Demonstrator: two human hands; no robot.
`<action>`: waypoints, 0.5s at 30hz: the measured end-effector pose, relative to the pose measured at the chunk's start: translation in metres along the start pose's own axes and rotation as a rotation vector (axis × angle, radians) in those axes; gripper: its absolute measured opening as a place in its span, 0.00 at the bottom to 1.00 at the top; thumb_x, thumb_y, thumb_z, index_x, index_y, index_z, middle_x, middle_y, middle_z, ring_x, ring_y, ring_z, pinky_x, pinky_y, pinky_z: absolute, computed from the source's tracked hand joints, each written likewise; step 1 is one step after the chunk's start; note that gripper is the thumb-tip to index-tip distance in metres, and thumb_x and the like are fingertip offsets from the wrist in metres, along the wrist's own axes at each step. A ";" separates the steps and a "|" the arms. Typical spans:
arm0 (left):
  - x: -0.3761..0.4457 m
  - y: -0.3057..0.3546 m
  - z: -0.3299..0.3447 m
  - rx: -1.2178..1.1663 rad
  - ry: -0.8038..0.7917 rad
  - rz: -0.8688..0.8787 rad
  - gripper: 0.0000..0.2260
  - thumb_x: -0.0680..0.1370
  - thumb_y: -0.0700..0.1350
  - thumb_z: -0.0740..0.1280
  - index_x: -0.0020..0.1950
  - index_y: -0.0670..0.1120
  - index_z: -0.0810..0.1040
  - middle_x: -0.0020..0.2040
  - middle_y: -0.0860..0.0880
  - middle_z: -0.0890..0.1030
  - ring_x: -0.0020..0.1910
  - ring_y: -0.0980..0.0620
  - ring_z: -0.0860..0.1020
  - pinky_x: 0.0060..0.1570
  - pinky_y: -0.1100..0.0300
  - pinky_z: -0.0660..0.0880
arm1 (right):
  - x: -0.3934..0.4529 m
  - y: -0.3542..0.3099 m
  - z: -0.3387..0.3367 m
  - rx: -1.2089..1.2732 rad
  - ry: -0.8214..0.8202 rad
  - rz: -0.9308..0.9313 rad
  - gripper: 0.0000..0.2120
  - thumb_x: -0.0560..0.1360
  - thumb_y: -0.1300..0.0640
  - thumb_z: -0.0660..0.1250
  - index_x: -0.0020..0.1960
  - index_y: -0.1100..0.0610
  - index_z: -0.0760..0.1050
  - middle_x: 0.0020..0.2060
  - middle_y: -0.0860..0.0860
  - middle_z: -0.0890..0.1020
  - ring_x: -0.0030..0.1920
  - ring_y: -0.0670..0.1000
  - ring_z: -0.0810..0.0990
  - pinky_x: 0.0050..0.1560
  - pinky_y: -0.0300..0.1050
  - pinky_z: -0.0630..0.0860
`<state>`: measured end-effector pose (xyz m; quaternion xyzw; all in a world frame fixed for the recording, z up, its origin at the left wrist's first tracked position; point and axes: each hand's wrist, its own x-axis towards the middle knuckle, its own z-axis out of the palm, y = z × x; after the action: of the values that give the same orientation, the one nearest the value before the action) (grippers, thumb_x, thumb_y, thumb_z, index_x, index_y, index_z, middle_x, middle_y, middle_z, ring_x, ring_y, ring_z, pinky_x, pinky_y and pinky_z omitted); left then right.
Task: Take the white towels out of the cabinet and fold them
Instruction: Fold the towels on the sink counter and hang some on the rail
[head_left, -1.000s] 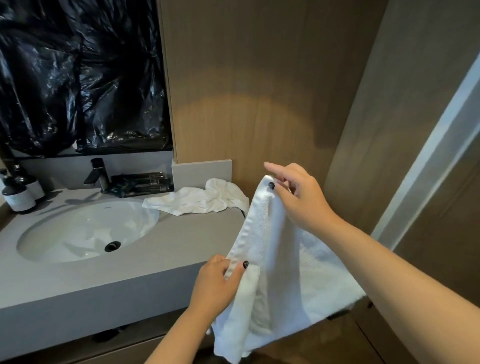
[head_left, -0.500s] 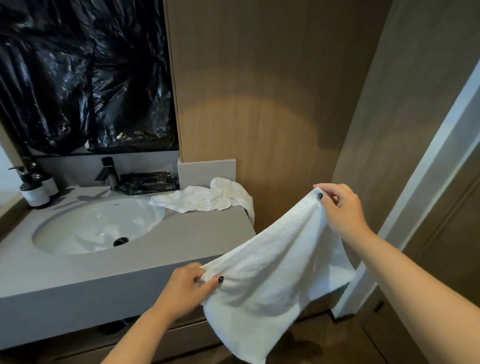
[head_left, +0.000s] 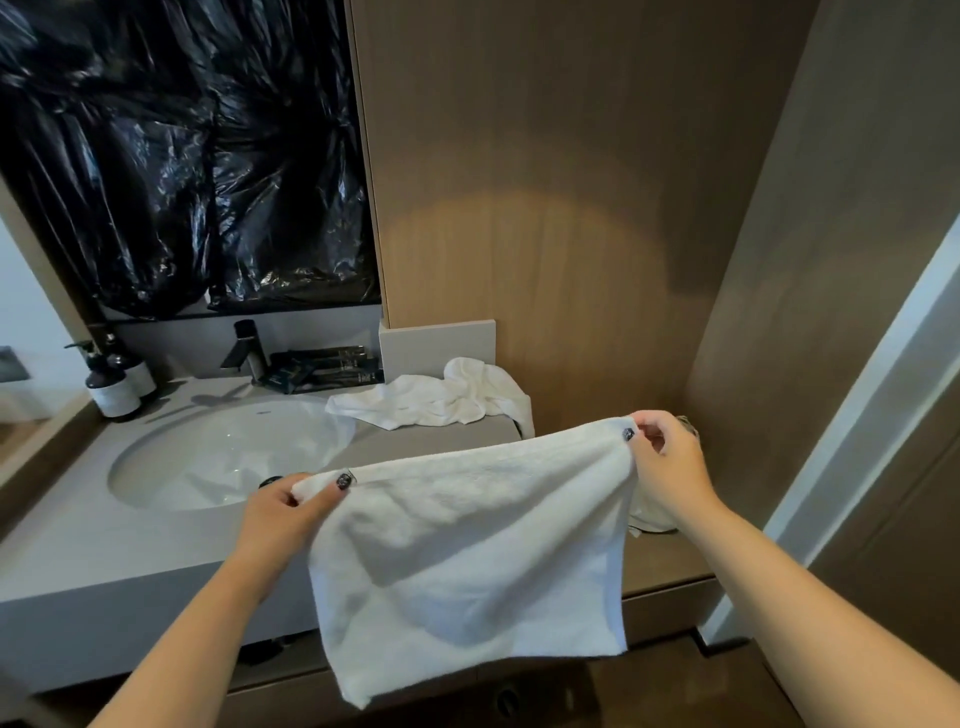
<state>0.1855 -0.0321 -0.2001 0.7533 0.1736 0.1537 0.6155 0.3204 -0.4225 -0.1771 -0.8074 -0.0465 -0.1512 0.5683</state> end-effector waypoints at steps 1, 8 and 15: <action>0.003 -0.001 -0.005 -0.008 0.024 -0.014 0.03 0.73 0.50 0.76 0.43 0.52 0.86 0.39 0.48 0.86 0.37 0.50 0.83 0.38 0.55 0.79 | -0.001 0.004 0.002 -0.014 -0.034 0.004 0.11 0.78 0.64 0.64 0.46 0.49 0.77 0.41 0.47 0.80 0.40 0.44 0.77 0.36 0.32 0.73; 0.026 -0.008 -0.020 0.024 0.137 0.031 0.02 0.75 0.47 0.74 0.44 0.51 0.87 0.38 0.52 0.86 0.32 0.61 0.80 0.32 0.70 0.76 | 0.005 0.022 0.030 -0.104 -0.107 0.021 0.10 0.75 0.62 0.68 0.43 0.46 0.77 0.38 0.46 0.81 0.39 0.37 0.77 0.32 0.26 0.73; 0.094 -0.023 -0.031 0.288 0.074 0.091 0.02 0.73 0.45 0.76 0.43 0.54 0.87 0.34 0.56 0.84 0.29 0.61 0.75 0.31 0.73 0.70 | 0.040 0.042 0.079 -0.163 -0.095 0.051 0.10 0.74 0.64 0.69 0.42 0.48 0.76 0.38 0.47 0.80 0.40 0.42 0.77 0.31 0.30 0.73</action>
<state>0.2537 0.0416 -0.2146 0.8347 0.1821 0.1828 0.4866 0.3837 -0.3673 -0.2282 -0.8581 -0.0404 -0.1018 0.5017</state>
